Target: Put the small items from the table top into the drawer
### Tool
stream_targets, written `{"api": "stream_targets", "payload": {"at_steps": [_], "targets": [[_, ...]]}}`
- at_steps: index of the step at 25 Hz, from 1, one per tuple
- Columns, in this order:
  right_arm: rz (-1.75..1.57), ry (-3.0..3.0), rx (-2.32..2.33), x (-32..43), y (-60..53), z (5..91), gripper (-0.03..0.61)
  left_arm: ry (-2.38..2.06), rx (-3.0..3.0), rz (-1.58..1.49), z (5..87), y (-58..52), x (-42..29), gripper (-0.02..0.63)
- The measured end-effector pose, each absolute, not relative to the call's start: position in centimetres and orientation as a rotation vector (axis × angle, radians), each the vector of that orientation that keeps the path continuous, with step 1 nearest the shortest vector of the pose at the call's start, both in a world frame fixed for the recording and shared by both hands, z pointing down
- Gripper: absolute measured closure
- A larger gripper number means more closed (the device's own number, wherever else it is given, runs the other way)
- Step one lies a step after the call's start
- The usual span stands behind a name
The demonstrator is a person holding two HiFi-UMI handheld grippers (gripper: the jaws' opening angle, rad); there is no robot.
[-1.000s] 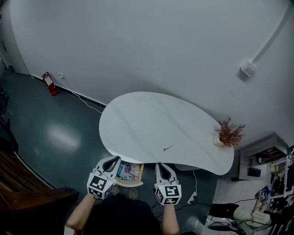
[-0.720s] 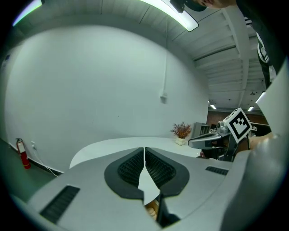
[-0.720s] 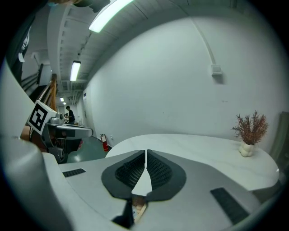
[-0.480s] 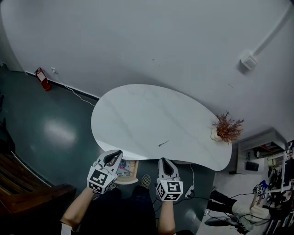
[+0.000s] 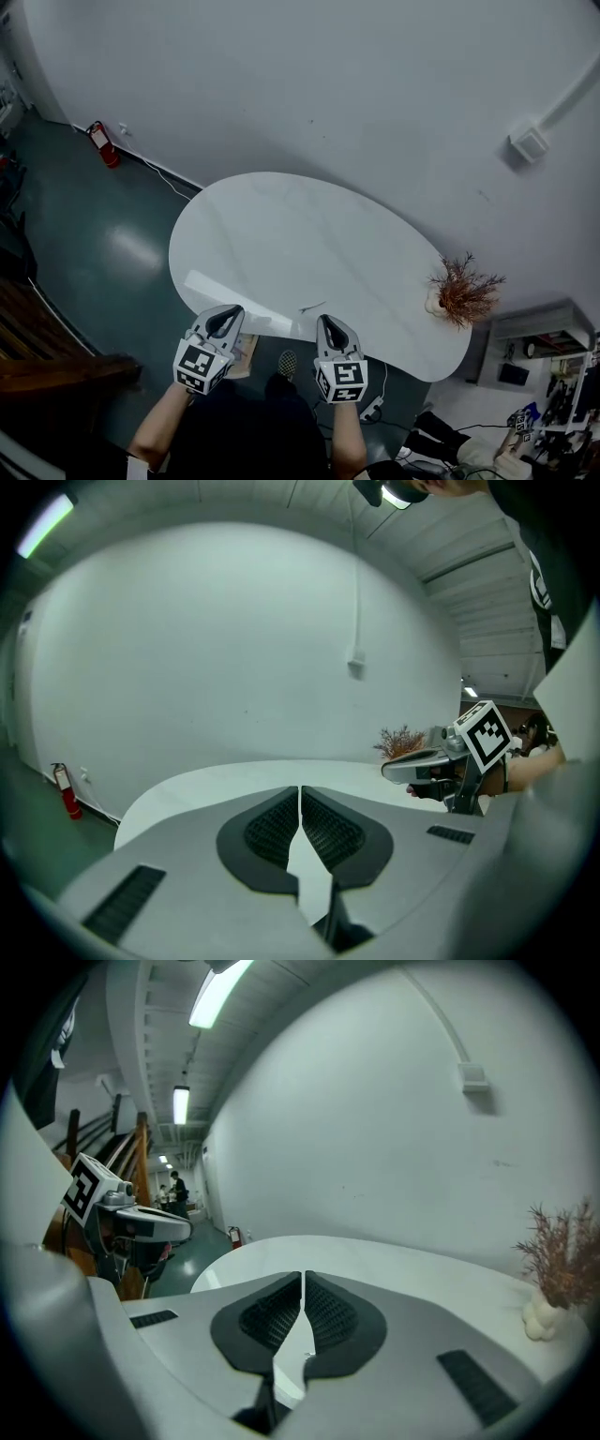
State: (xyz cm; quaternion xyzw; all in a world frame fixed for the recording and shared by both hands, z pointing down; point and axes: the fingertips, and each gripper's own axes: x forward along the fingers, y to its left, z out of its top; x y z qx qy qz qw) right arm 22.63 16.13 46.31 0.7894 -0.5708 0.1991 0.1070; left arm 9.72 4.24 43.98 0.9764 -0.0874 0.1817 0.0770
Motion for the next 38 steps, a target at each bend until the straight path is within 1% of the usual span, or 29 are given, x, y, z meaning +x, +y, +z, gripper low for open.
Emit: {"api": "stream_targets", "payload": {"at_steps": [7,18,29,36,37,38], "targets": [[0.614,-1.835,2.2,27.4,15.7,47.9,0.54,-0.438,2.866,0.568,45.5,6.3,13.4,0.589],[0.755,-2.014,1.912,29.0,14.8,54.6,0.54,-0.683,2.711,0.618,49.6,8.3,14.3,0.589],[0.835,-2.045,1.728,28.2,13.9,60.4,0.54,-0.769,2.58,0.658,54.1,9.1,13.2,0.589],[0.642,-2.06,1.441,25.8,13.8,62.1,0.537,-0.791,2.553,0.648,54.7,9.0,13.0,0.589],[0.64,-2.066,1.406,25.5,13.8,62.4,0.51,-0.792,2.552,0.648,54.8,9.1,12.9,0.589],[0.646,-2.07,1.375,25.2,13.9,62.8,0.45,-0.795,2.55,0.647,54.8,9.1,12.8,0.589]]}}
